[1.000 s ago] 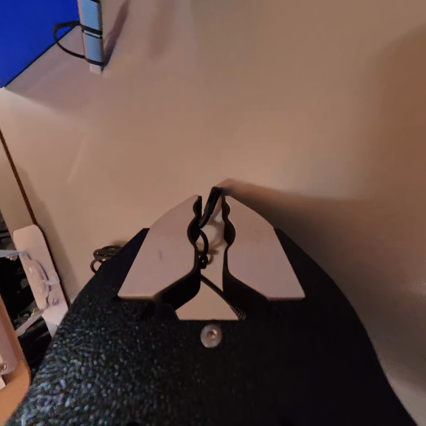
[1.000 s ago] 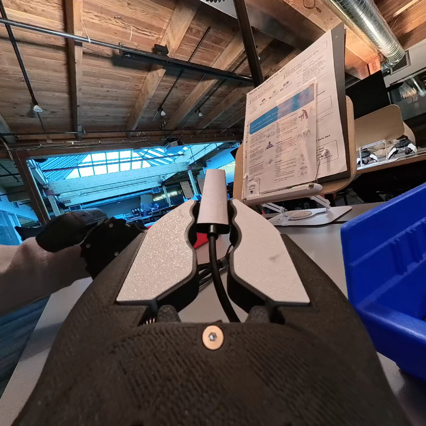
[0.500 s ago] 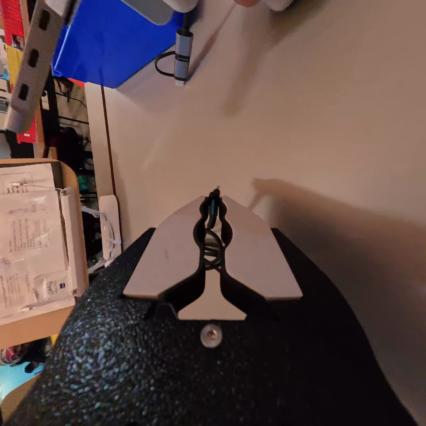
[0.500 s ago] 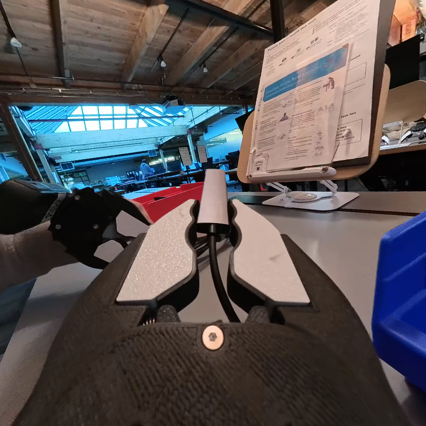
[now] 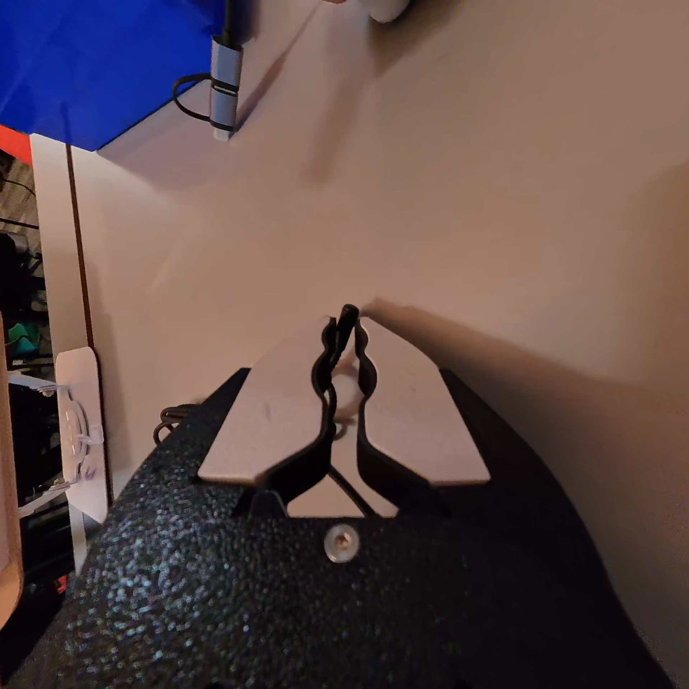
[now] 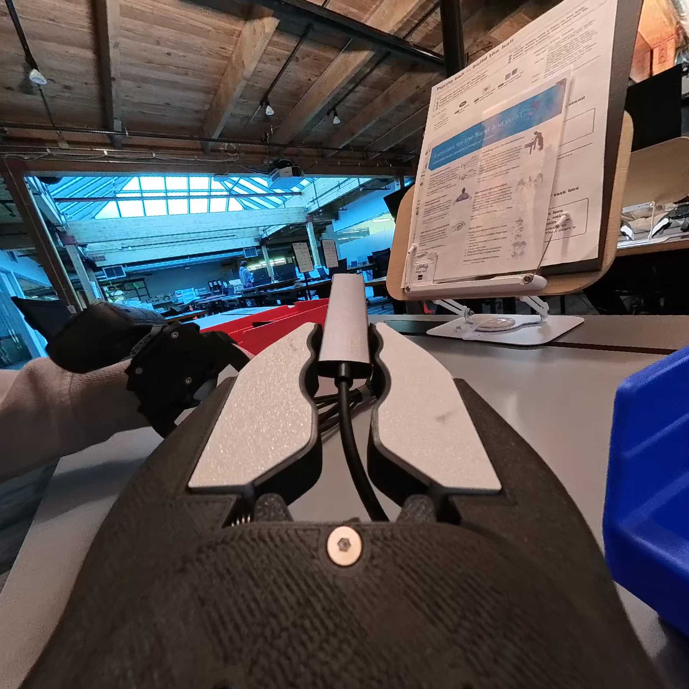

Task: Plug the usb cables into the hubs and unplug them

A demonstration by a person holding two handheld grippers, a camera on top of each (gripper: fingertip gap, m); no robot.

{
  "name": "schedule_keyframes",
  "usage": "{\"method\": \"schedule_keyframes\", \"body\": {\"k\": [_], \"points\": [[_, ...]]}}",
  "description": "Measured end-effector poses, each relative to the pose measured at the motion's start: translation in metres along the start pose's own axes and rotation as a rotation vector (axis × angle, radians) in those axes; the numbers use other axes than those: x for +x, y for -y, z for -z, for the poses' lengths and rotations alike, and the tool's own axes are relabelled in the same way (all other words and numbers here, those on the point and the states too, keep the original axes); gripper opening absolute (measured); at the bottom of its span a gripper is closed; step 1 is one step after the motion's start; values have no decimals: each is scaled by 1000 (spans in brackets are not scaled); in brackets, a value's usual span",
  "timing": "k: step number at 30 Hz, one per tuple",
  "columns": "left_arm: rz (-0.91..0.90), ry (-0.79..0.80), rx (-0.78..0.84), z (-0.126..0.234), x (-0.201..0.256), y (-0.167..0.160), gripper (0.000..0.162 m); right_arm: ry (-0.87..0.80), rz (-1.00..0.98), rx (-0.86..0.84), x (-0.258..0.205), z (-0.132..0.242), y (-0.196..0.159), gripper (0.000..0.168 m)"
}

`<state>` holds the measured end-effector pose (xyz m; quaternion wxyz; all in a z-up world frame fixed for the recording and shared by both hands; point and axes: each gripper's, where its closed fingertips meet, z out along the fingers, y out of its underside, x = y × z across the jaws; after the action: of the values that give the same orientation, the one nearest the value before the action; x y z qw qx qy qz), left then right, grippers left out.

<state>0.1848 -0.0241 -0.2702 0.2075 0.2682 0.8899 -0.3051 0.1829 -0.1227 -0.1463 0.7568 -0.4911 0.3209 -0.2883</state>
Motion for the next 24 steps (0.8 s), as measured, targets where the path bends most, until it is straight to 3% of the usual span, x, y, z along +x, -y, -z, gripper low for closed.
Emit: {"method": "schedule_keyframes", "body": {"k": [6,12,17,21,24], "points": [[-76,14,-84,3,-4,0,7,8,4,-19,-1,-2,-2,24],[-154,497,-104,41,-46,26,6,3,50,-148,-6,-13,-19,24],[-243,854,-182,76,-53,36,6,40,84,-218,-16,-17,-30,24],[-328,917,-202,79,-44,34,7,46,102,-255,-19,-19,-35,24],[-250,916,-181,81,-52,29,7,35,86,-256,-18,-20,-36,24]]}}
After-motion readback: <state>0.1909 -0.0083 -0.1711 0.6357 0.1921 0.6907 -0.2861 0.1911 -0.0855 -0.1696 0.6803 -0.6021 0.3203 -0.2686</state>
